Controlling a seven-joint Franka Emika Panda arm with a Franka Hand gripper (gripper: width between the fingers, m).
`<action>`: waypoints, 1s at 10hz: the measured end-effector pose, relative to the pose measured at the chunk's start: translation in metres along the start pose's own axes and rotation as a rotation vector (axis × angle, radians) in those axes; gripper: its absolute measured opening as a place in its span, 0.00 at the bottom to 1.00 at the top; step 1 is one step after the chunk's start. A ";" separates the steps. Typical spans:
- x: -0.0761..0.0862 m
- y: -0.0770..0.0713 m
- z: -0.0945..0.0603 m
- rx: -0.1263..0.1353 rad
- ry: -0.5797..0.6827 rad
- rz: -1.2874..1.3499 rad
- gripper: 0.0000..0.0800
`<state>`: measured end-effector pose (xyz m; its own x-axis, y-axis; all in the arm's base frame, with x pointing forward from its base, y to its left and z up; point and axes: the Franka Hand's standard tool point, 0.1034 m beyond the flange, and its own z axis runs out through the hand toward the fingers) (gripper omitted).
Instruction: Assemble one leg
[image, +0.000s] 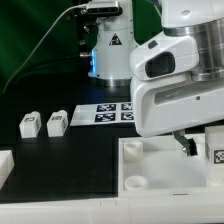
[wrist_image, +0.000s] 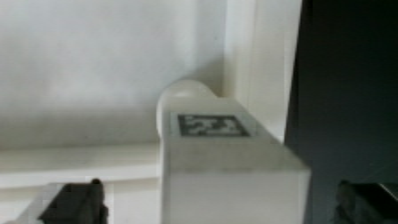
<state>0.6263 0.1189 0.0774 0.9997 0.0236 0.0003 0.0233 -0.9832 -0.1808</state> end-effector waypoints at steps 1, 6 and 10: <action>0.000 0.000 0.000 0.000 0.000 -0.001 0.81; 0.000 0.003 0.000 -0.002 0.000 0.004 0.37; 0.004 0.004 -0.001 -0.004 0.007 0.553 0.37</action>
Offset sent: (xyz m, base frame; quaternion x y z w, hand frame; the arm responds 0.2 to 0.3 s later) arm 0.0000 0.0000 0.0000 0.0000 0.0000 0.0000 1.0000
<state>0.6308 0.1153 0.0774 0.8627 -0.4981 -0.0872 -0.5057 -0.8493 -0.1519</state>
